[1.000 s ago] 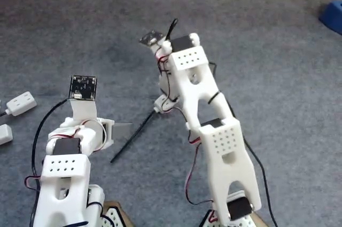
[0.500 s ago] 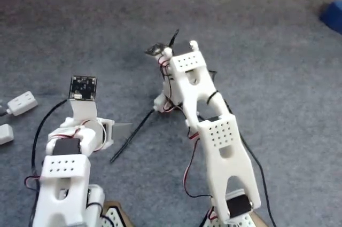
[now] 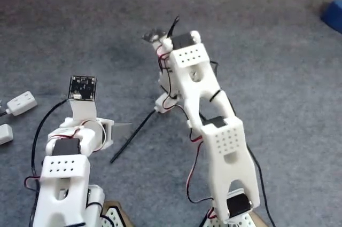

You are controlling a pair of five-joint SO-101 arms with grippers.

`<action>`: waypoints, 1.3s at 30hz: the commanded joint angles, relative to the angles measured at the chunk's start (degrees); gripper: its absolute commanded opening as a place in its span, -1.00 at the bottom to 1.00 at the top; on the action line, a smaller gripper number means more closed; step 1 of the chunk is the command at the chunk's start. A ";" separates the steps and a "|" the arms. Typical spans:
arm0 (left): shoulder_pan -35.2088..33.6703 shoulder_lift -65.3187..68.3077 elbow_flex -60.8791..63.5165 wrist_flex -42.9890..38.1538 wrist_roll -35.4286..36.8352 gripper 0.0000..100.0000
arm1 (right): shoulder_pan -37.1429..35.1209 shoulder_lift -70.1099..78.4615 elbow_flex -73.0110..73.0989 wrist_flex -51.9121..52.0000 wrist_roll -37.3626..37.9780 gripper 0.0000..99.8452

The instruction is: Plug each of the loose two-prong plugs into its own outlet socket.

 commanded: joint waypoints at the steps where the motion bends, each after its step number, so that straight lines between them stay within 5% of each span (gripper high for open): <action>1: -0.48 -0.84 -0.22 -1.05 -0.35 -0.13 | -0.66 -10.51 5.49 1.27 -0.53 -0.58; 5: -0.40 -0.84 -0.22 -1.05 -0.35 -0.13 | -1.89 -16.40 16.57 1.01 1.58 -0.44; 23: -0.40 -0.75 -0.13 -1.05 -0.53 -0.13 | 0.31 -23.43 42.51 -20.26 1.05 -0.45; 29: -0.40 -0.75 -0.13 -1.05 -0.53 -0.13 | 0.40 -23.25 42.95 -20.26 0.70 -1.00; 39: -0.57 -0.75 -0.22 -1.05 -0.53 -0.13 | 4.26 -23.52 43.12 -19.74 0.62 -0.98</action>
